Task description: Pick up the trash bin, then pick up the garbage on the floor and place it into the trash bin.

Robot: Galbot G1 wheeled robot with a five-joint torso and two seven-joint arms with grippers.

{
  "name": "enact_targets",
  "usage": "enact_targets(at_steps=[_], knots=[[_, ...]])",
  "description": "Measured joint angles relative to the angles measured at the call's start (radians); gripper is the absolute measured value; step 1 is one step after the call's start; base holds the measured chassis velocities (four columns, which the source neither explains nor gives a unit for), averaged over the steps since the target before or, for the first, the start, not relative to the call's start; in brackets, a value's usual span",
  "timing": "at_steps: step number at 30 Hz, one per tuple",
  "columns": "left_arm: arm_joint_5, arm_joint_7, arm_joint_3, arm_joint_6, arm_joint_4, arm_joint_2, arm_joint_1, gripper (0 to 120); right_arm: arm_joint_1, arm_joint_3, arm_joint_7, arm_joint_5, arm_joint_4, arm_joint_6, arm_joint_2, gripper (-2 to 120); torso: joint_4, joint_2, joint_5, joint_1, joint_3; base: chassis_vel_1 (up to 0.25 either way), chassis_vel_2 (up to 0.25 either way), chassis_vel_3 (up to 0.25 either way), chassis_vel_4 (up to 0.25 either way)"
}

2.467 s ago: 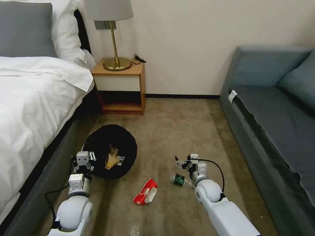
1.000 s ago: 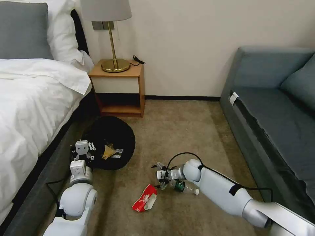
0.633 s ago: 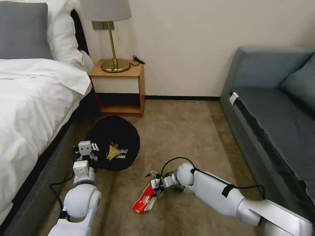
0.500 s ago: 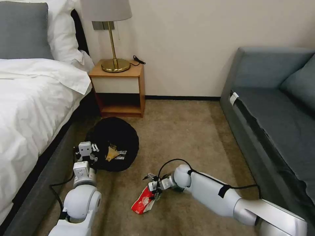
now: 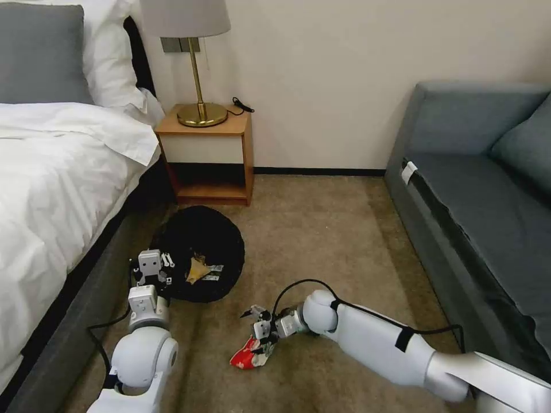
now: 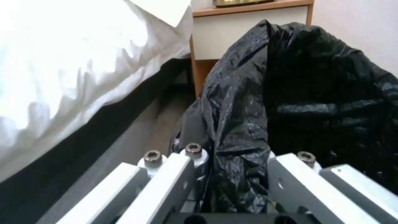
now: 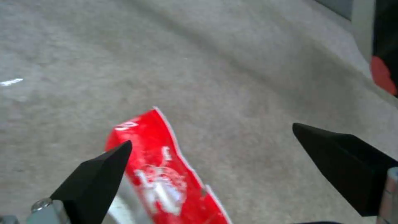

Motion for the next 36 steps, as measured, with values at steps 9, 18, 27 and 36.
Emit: enact_targets(at_steps=[9, 18, 27, 36], knots=[[0.001, 0.001, -0.003, -0.007, 0.003, 0.001, 0.007, 4, -0.005, -0.024, -0.001, -0.036, -0.058, 0.009, 0.008, 100, 0.0000, 0.000, 0.0000, 0.000, 0.000, 0.000, 0.000, 0.000, 0.000], [0.002, 0.003, 0.000, -0.012, 0.011, -0.005, 0.010, 4, -0.001, -0.025, 0.018, -0.069, -0.207, 0.026, 0.093, 100, 0.0002, 0.000, 0.0000, 0.000, 0.000, 0.000, 0.000, 0.000, 0.000], [0.003, 0.004, 0.002, -0.015, 0.019, -0.005, 0.007, 4, 0.004, -0.008, 0.030, -0.095, -0.323, 0.051, 0.146, 89, 0.0000, 0.000, 0.0000, 0.000, 0.000, 0.000, 0.000, 0.000, 0.000], [0.003, 0.005, -0.001, -0.023, 0.026, -0.004, 0.016, 4, 0.003, 0.003, 0.031, -0.099, -0.336, 0.057, 0.146, 59, 0.0001, 0.000, 0.0000, 0.000, 0.000, 0.000, 0.000, 0.000, 0.000]])
